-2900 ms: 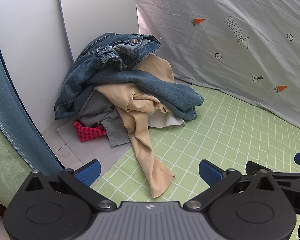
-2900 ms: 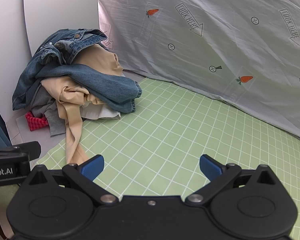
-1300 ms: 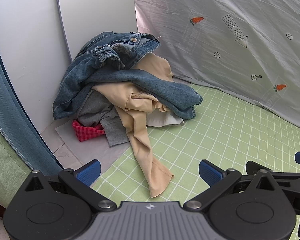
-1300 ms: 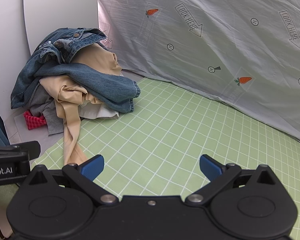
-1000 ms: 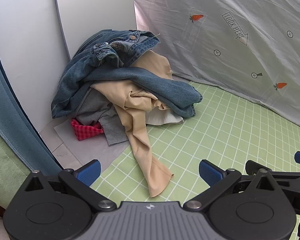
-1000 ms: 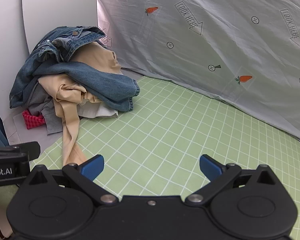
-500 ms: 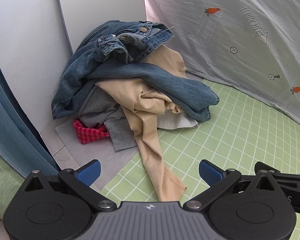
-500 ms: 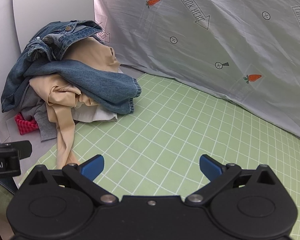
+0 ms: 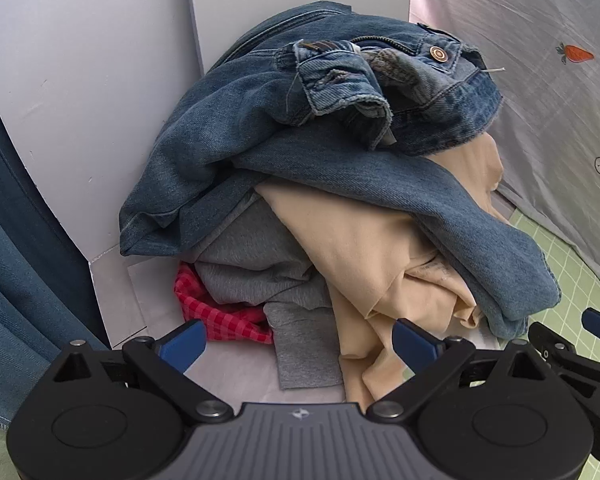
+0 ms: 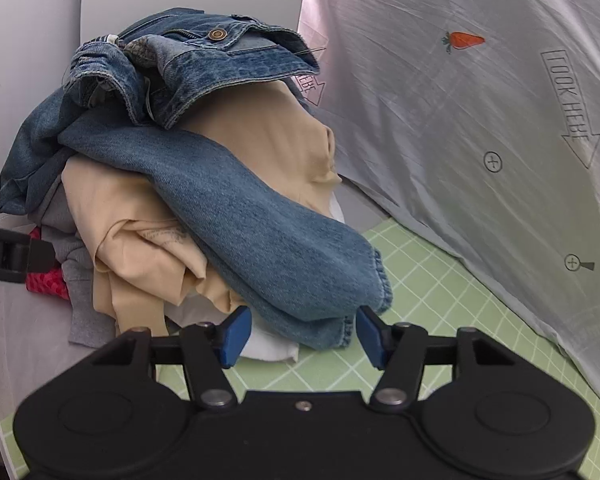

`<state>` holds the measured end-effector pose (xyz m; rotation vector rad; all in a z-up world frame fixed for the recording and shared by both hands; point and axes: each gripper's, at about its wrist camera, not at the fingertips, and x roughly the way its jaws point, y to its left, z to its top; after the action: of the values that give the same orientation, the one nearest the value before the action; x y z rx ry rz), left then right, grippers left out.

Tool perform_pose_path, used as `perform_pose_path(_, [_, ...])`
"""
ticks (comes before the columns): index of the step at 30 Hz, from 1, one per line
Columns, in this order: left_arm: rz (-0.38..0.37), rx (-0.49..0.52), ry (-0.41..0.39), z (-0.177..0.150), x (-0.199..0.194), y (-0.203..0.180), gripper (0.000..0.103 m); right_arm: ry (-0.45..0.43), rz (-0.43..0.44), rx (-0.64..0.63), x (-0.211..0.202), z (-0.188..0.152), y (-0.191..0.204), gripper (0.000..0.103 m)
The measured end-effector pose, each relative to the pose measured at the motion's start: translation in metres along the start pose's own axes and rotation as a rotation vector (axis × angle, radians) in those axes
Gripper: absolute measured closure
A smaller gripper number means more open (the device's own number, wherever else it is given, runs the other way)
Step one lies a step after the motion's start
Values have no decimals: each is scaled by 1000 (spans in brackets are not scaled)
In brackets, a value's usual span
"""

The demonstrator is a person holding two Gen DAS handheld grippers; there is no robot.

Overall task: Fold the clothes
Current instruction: 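Reach into the pile and grasp the blue jeans waistband with the right gripper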

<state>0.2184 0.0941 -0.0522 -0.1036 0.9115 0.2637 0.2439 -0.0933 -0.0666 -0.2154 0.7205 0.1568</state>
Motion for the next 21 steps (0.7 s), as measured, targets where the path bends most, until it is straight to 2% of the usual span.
perform_pose_path(5, [9, -39, 41, 12, 34, -7, 9, -42, 87, -47, 32, 25, 19, 46])
perform_pose_path(10, [24, -64, 82, 21, 60, -12, 11, -33, 107, -105, 61, 36, 29, 49])
perform_pose_path(11, [23, -72, 89, 21, 64, -12, 11, -36, 122, -109, 63, 36, 27, 53])
perform_pose_path(12, [23, -77, 96, 22, 67, -13, 11, -45, 142, -110, 63, 36, 25, 66])
perform_pose_path(13, [28, -80, 99, 23, 71, -15, 11, -53, 162, -111, 64, 36, 23, 73])
perform_pose_path(15, [40, -84, 104, 23, 75, -17, 11, -99, 161, -92, 57, 33, 17, 97])
perform_pose_path(21, [49, -71, 106, 24, 75, -22, 11, -223, 101, -14, 14, 17, 0, 100])
